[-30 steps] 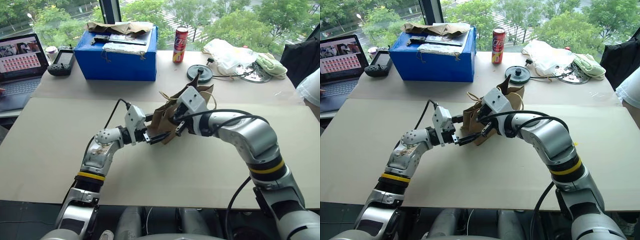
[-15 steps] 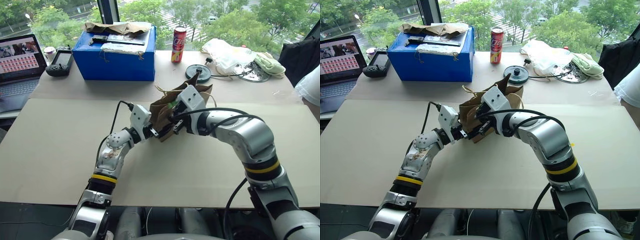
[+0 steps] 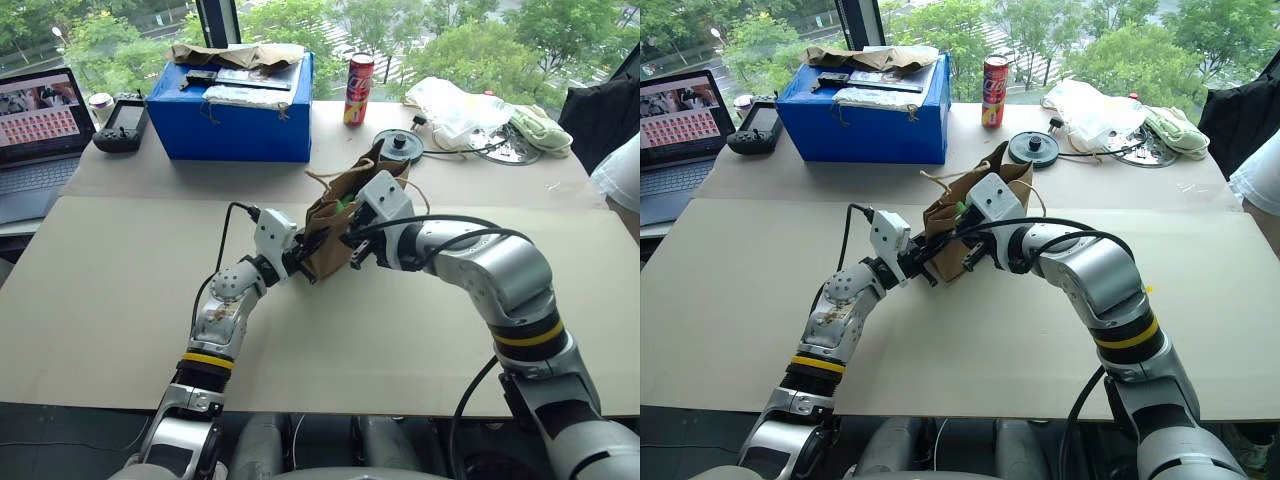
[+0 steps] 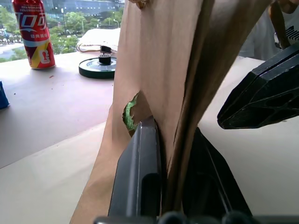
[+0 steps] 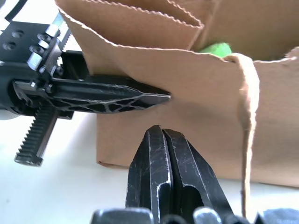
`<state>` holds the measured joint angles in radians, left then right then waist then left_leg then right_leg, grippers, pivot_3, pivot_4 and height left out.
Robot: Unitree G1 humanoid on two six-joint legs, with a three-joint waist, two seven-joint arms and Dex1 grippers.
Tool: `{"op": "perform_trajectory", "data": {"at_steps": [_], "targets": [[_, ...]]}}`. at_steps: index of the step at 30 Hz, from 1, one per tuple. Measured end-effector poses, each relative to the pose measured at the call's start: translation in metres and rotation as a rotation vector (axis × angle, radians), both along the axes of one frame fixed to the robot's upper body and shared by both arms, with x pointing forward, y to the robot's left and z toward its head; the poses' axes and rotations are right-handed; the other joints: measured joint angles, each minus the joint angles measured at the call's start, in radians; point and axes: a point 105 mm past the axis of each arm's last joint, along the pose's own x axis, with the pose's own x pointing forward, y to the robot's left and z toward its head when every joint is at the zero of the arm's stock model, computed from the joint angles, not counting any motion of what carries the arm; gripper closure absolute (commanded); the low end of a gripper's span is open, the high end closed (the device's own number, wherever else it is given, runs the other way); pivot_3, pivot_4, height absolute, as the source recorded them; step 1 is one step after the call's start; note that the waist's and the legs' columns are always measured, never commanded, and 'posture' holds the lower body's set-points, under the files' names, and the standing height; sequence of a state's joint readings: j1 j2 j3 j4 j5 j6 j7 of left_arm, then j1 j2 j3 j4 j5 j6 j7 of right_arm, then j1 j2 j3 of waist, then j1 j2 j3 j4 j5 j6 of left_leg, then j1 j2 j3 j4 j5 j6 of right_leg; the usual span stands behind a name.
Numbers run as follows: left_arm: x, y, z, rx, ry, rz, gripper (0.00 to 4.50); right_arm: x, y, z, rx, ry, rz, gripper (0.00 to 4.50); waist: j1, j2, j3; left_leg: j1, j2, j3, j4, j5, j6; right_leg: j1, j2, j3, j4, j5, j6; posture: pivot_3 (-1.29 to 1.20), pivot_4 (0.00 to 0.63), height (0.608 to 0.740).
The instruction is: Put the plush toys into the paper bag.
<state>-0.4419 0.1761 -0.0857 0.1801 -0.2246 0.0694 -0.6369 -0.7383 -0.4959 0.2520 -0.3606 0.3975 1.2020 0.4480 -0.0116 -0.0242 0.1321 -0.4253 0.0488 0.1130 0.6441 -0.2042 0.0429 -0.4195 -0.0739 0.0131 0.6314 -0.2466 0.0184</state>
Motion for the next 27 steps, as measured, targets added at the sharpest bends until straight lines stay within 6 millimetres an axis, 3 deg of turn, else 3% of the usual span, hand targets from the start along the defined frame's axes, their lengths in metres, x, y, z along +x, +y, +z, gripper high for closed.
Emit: {"op": "perform_trajectory", "data": {"at_steps": [3,6,18,22,27], "targets": [[0.000,0.000,0.000,0.000,-0.001,-0.002,3.89,-0.003,-0.003,0.004,-0.009,-0.016,0.014,4.50,0.000,0.000,0.000,0.000,0.000,0.000,0.000,0.000,0.000,0.000,0.000,0.000,0.000,0.000,0.000,0.00,0.150,0.739],[-0.001,-0.001,0.001,-0.002,-0.006,-0.010,4.47,-0.006,-0.008,0.011,-0.012,-0.038,0.022,4.50,0.000,0.000,0.000,0.000,0.000,0.000,0.000,0.000,0.000,0.000,0.000,0.000,0.000,0.000,0.000,0.00,0.150,0.739],[0.003,0.004,0.005,-0.003,-0.031,-0.005,4.47,-0.026,-0.016,0.045,0.112,-0.123,0.122,4.50,0.002,0.000,0.000,0.000,0.000,0.000,0.000,0.000,0.000,0.000,0.000,0.000,0.000,0.000,0.000,0.00,0.150,0.739],[0.005,0.016,0.009,0.016,-0.046,-0.002,4.47,-0.041,-0.031,0.065,0.166,-0.169,0.189,4.50,0.004,0.000,0.000,0.000,0.000,-0.001,0.000,0.000,0.000,0.001,0.000,0.000,-0.001,0.000,0.000,0.00,0.150,0.739],[-0.001,0.037,0.020,0.022,-0.057,-0.081,4.47,-0.046,-0.062,0.066,0.241,-0.139,0.185,4.50,0.002,0.000,0.000,0.001,0.000,-0.001,0.000,0.000,0.000,0.001,0.000,0.000,-0.001,0.000,0.000,0.00,0.150,0.739]]}}
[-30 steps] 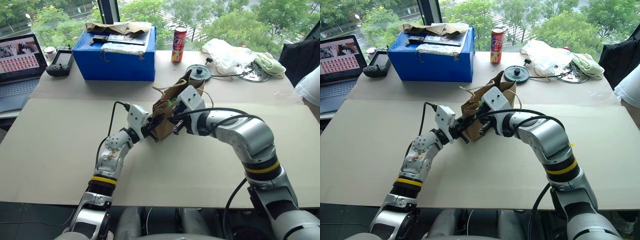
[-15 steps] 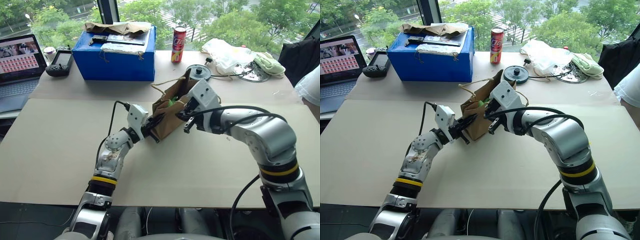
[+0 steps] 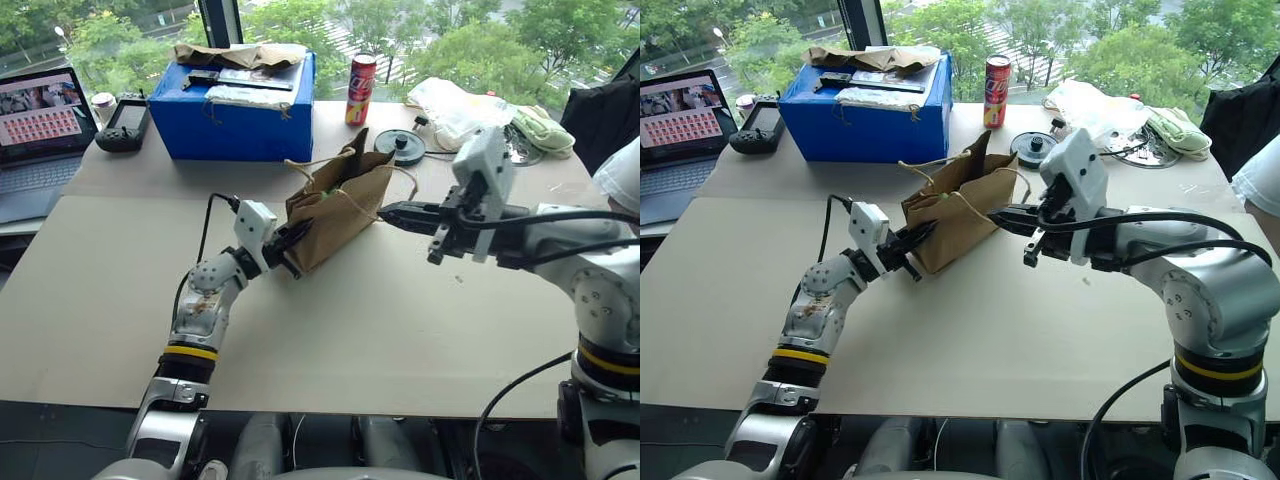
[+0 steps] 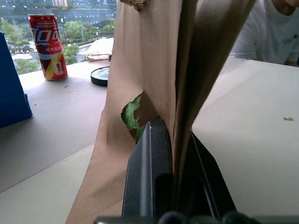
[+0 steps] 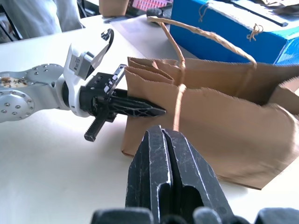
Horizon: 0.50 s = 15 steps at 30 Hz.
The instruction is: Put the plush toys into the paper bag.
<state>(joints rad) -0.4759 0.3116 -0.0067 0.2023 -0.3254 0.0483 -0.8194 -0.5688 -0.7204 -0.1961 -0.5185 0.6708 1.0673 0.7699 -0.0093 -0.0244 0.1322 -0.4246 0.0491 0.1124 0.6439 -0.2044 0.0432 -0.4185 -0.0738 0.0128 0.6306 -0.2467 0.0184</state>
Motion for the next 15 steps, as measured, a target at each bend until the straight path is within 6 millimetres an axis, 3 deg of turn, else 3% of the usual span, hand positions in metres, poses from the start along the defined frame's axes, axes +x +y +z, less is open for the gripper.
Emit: {"op": "perform_trajectory", "data": {"at_steps": [6,10,15], "targets": [[-0.024,0.030,0.030,0.037,0.039,-0.234,4.47,-0.005,-0.015,0.006,0.073,0.014,0.063,4.50,-0.007,0.000,0.000,0.000,0.001,0.000,0.000,0.000,0.000,-0.001,0.003,0.001,0.001,0.000,0.000,0.00,0.150,0.739],[-0.040,0.052,0.057,0.100,0.092,-0.374,4.47,-0.008,-0.029,-0.001,0.043,0.055,0.086,4.50,-0.001,0.000,0.000,0.001,0.000,0.001,0.000,0.000,0.000,0.000,0.001,0.001,0.000,0.000,0.000,0.00,0.150,0.739],[-0.051,0.052,0.061,0.131,0.147,-0.502,4.47,-0.008,-0.035,0.001,0.058,0.068,0.121,4.50,0.002,0.000,0.000,0.001,0.000,0.001,0.000,0.000,0.000,0.001,0.001,0.001,0.000,0.000,0.001,0.00,0.150,0.739]]}}
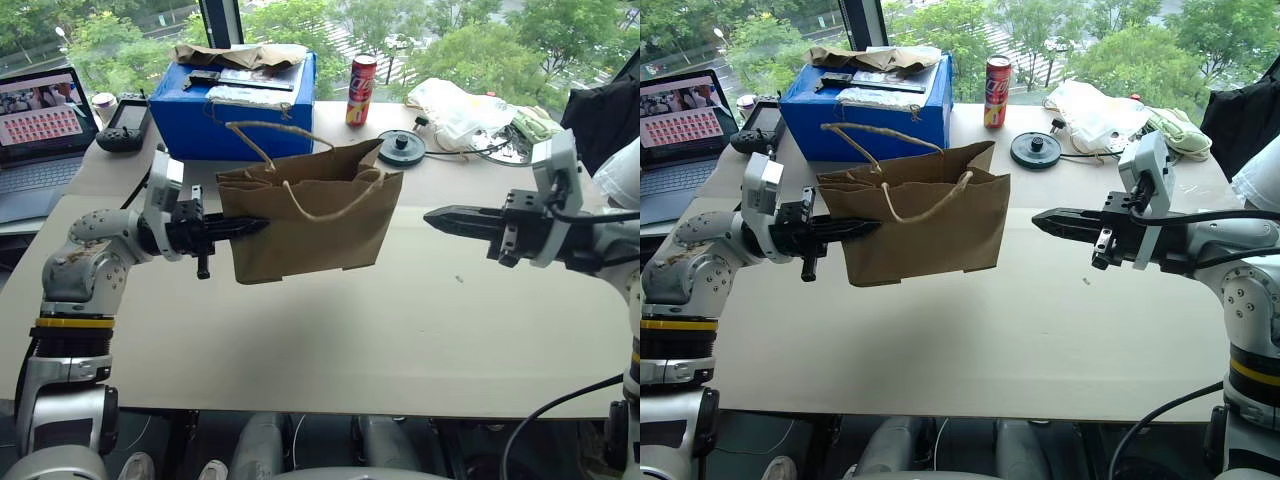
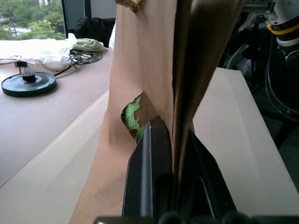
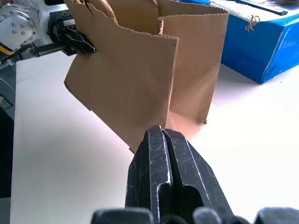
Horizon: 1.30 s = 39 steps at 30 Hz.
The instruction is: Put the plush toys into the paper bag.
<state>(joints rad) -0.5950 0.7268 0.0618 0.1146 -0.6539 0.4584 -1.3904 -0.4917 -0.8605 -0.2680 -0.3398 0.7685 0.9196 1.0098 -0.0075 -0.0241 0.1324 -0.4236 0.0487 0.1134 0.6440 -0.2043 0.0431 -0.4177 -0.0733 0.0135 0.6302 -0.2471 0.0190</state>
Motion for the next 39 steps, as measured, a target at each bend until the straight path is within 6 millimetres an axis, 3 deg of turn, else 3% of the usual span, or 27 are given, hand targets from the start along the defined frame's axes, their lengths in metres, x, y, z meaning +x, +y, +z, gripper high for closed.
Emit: {"op": "perform_trajectory", "data": {"at_steps": [7,13,18,21,31,39], "targets": [[-0.006,-0.015,-0.020,0.012,0.038,-0.083,4.47,-0.001,-0.009,0.001,-0.023,0.003,0.016,4.50,0.002,0.000,0.000,0.000,0.000,0.000,0.000,0.000,0.000,-0.001,0.001,0.000,0.000,0.000,0.000,0.00,0.150,0.739],[-0.017,-0.027,-0.054,0.067,0.020,-0.138,4.47,-0.003,-0.015,-0.005,-0.046,0.027,0.024,4.50,0.004,0.000,0.000,0.000,0.000,0.000,0.000,0.000,0.000,-0.001,0.002,0.001,0.000,0.000,-0.001,0.00,0.150,0.739],[-0.017,-0.024,-0.077,0.137,-0.038,-0.147,4.47,-0.002,-0.016,-0.008,-0.063,0.039,0.021,4.50,0.007,0.000,0.000,0.000,0.001,0.000,0.000,0.000,0.000,-0.001,0.001,0.001,0.001,0.000,-0.001,0.00,0.150,0.739],[-0.016,-0.024,-0.084,0.154,-0.034,-0.144,3.68,-0.002,-0.016,-0.009,-0.072,0.043,0.020,4.50,0.010,0.000,0.000,0.000,0.001,0.000,0.001,0.000,0.000,-0.001,0.000,0.001,0.000,0.000,-0.001,0.00,0.150,0.739],[-0.012,-0.021,-0.084,0.176,-0.040,-0.136,0.06,0.001,-0.015,-0.021,-0.124,0.065,0.015,4.50,0.014,0.000,0.000,0.000,0.001,0.000,0.001,0.000,0.000,-0.001,0.000,0.001,0.001,0.000,-0.001,0.00,0.150,0.739],[-0.016,-0.006,-0.064,0.224,-0.015,-0.117,0.06,-0.001,-0.017,-0.030,-0.153,0.095,0.015,4.50,0.014,0.000,0.000,-0.001,0.001,0.000,0.001,0.000,0.000,-0.001,0.000,0.001,0.001,0.000,0.000,0.00,0.150,0.739]]}}
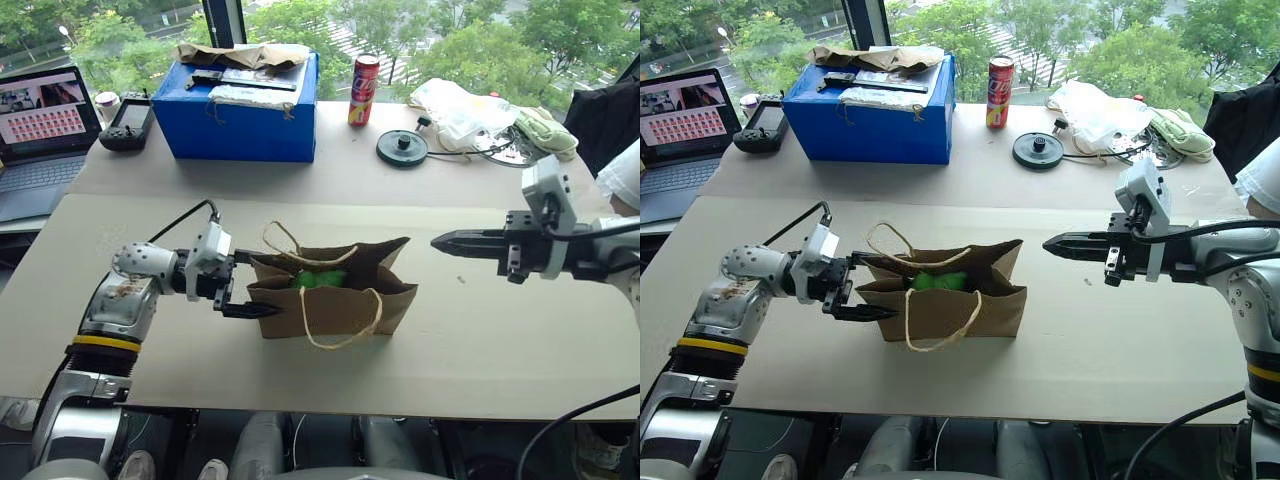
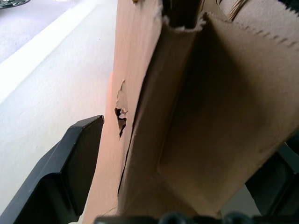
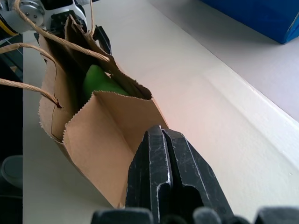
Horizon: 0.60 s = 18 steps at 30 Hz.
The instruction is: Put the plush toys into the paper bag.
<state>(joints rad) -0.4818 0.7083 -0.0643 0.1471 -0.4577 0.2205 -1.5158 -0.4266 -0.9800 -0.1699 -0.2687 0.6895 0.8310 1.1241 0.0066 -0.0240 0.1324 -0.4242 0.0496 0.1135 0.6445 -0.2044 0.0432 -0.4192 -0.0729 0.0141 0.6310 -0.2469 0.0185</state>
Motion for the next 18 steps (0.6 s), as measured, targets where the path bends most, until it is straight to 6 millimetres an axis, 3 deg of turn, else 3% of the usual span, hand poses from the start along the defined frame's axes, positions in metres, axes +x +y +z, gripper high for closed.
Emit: {"op": "perform_trajectory", "data": {"at_steps": [6,8,13,18], "targets": [[-0.006,0.024,0.075,-0.042,-0.015,0.092,0.06,-0.009,0.001,-0.001,-0.044,-0.007,0.039,4.50,-0.003,0.000,0.000,0.001,0.000,0.000,0.000,0.000,0.000,0.000,0.001,0.000,0.000,0.000,0.000,0.00,0.150,0.739],[-0.009,0.028,0.088,-0.054,-0.004,0.114,0.06,-0.011,0.001,-0.004,-0.046,-0.001,0.048,4.50,-0.005,0.000,0.000,0.001,0.000,0.000,0.000,0.000,0.000,0.000,0.000,0.000,0.000,0.000,0.001,0.00,0.150,0.739],[-0.011,0.034,0.099,-0.127,0.056,0.162,0.06,-0.016,0.004,-0.001,-0.048,-0.023,0.079,4.50,-0.004,0.000,0.000,0.001,0.000,0.000,0.001,0.000,0.000,0.001,0.001,0.000,0.001,0.000,0.000,0.00,0.150,0.739],[-0.015,0.032,0.097,-0.112,0.060,0.161,0.06,-0.016,0.005,0.000,-0.047,-0.036,0.084,4.50,-0.003,0.000,0.000,0.001,0.000,0.000,0.000,0.000,0.000,0.000,0.001,0.000,0.001,0.000,0.000,0.00,0.150,0.739]]}}
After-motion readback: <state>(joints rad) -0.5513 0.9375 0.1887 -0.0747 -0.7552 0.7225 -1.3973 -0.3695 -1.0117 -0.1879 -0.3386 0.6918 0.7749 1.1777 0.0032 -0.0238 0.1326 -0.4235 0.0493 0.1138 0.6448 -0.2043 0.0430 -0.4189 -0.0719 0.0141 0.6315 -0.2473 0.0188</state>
